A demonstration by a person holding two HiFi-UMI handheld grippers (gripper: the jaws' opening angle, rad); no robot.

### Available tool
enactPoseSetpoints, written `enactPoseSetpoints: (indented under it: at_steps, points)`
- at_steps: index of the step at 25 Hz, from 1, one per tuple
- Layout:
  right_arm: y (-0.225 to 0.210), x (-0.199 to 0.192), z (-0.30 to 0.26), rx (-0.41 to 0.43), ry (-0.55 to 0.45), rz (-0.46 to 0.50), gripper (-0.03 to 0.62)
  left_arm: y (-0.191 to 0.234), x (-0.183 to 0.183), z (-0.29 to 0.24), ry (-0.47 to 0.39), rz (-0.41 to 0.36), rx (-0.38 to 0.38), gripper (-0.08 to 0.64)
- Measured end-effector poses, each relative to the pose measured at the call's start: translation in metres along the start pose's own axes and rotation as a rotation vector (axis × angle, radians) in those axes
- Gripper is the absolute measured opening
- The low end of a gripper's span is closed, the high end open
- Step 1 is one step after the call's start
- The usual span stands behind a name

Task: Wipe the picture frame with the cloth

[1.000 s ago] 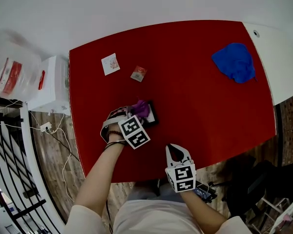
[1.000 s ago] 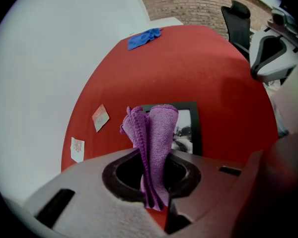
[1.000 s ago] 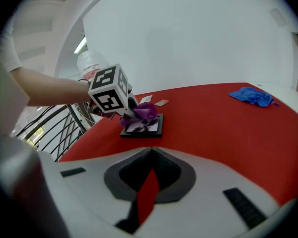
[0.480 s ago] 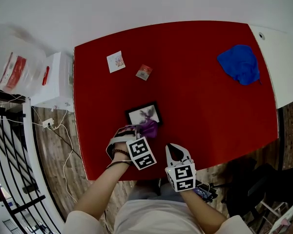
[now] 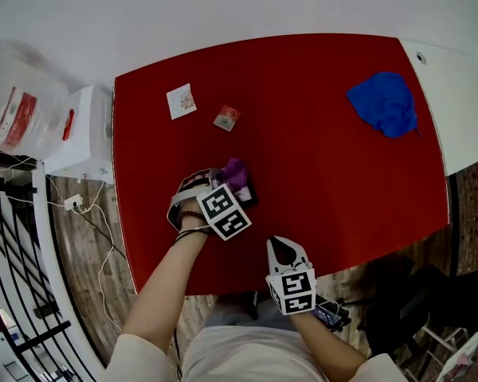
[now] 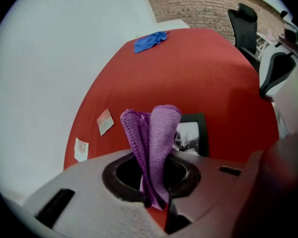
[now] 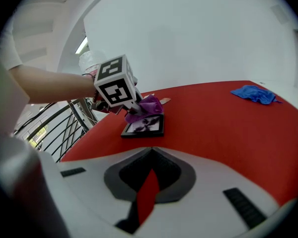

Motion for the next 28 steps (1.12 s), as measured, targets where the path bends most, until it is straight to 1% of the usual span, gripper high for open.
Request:
enactPoseSetpoints:
  at_steps: [6, 11, 14, 18, 20, 21, 25, 28]
  points:
    - [-0.01, -0.003, 0.002, -0.015, -0.003, -0.012, 0.005, -0.014, 0.003, -0.005, 0.025, -0.037, -0.021, 0.06]
    - [-0.008, -0.003, -0.002, -0.005, 0.0, -0.011, 0.005, -0.056, 0.002, 0.015, 0.027, -0.109, -0.074, 0.06]
    - [-0.007, -0.002, -0.004, 0.005, -0.001, -0.007, 0.005, -0.079, -0.002, 0.028, 0.016, -0.143, -0.085, 0.06]
    - [-0.006, -0.003, -0.005, 0.01, 0.004, -0.004, 0.005, -0.093, -0.002, 0.037, 0.0, -0.158, -0.092, 0.06]
    - [-0.006, -0.004, -0.004, 0.011, 0.005, -0.003, 0.005, -0.091, -0.003, 0.038, -0.007, -0.146, -0.082, 0.06]
    - [-0.006, -0.004, -0.003, 0.011, 0.004, -0.002, 0.005, -0.085, -0.003, 0.039, -0.013, -0.125, -0.069, 0.06]
    - [-0.011, -0.006, 0.001, 0.005, 0.003, -0.008, 0.005, -0.034, 0.004, 0.03, -0.014, -0.025, 0.025, 0.06]
    - [-0.014, -0.008, 0.004, 0.0, 0.006, -0.015, 0.005, -0.009, 0.015, 0.013, 0.003, -0.011, 0.054, 0.06]
Point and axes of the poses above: the fingertips, and each gripper's own axes: z backward along the fingers, y to its left, x out of its top, the point moved 10 cm from there along z, backward along the fingers, and after that the axes turned 2 degrees about x, right-handed, at the moved point
